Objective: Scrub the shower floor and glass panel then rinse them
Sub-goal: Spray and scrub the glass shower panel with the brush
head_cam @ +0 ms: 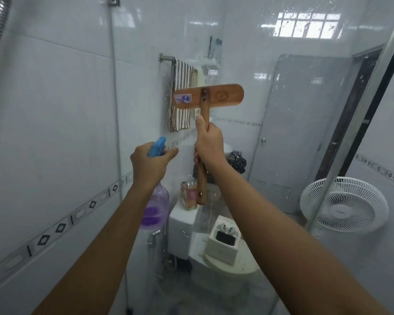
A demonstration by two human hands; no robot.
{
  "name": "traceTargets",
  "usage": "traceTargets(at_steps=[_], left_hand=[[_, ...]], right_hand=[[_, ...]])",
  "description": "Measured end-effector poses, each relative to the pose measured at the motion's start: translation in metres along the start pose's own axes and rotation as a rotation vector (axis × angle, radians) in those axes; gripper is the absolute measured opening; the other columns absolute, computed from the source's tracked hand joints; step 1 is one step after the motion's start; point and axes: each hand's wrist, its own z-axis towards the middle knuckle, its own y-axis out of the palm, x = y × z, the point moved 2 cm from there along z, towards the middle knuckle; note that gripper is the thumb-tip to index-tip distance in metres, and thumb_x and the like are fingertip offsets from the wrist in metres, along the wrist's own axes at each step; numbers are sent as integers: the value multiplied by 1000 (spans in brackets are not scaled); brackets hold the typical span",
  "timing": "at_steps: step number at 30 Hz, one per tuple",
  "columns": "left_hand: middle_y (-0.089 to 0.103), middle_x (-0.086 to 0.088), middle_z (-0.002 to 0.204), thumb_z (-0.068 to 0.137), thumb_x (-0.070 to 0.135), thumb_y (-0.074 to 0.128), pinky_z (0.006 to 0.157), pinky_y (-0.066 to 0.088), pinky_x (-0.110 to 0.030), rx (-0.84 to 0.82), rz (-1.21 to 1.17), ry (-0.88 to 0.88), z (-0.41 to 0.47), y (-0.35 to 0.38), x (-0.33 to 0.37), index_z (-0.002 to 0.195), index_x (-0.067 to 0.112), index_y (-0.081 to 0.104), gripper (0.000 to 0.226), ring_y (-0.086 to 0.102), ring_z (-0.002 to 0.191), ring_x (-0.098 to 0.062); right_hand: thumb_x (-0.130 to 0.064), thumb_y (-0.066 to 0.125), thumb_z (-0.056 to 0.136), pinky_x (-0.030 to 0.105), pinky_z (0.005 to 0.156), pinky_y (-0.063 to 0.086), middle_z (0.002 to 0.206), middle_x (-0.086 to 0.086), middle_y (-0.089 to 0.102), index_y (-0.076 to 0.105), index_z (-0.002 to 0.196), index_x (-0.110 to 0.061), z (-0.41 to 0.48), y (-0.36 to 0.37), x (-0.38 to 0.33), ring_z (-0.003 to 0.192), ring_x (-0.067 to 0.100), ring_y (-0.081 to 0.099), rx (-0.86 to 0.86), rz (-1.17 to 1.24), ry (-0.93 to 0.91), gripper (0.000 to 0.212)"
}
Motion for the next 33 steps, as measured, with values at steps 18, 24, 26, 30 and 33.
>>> traceTargets(at_steps=[18, 24, 26, 30, 33], left_hand=[[65, -17, 71, 82, 44, 79, 62, 58, -50, 41, 1, -27, 1, 8, -2, 77, 9, 66, 37, 63, 62, -38], [71, -13, 76, 81, 46, 80, 71, 60, -45, 84, -10, -77, 15, -19, -15, 81, 11, 68, 37, 71, 73, -34], [67, -18, 74, 79, 50, 80, 66, 60, -50, 125, -26, -94, 17, -25, -17, 81, 9, 68, 43, 67, 66, -38], [65, -17, 71, 80, 49, 79, 66, 61, -49, 172, 7, -75, 23, -32, -20, 82, 9, 67, 42, 64, 62, -34], [68, -10, 75, 81, 48, 78, 69, 61, -39, 172, 27, -42, 27, -35, -25, 86, 11, 67, 40, 69, 68, -29]], right_hand=[[-54, 43, 103, 42, 55, 55, 69, 11, 56, 58, 95, -9, 7, -3, -4, 52, 20, 56, -3, 44, 57, 47], [-47, 46, 105, 24, 42, 43, 68, 5, 50, 57, 92, -7, -35, -1, 42, 47, 8, 49, -89, -9, 79, 44], [-46, 46, 105, 23, 40, 42, 67, 5, 49, 55, 92, -9, -39, 7, 48, 46, 9, 49, -124, 7, 114, 40], [-46, 44, 106, 26, 38, 44, 66, 7, 47, 53, 92, -10, -15, 27, 13, 44, 14, 47, -177, 38, 108, 40], [-45, 43, 106, 28, 40, 46, 66, 6, 46, 51, 88, -13, 15, 46, -18, 46, 15, 47, -179, 61, 52, 37]])
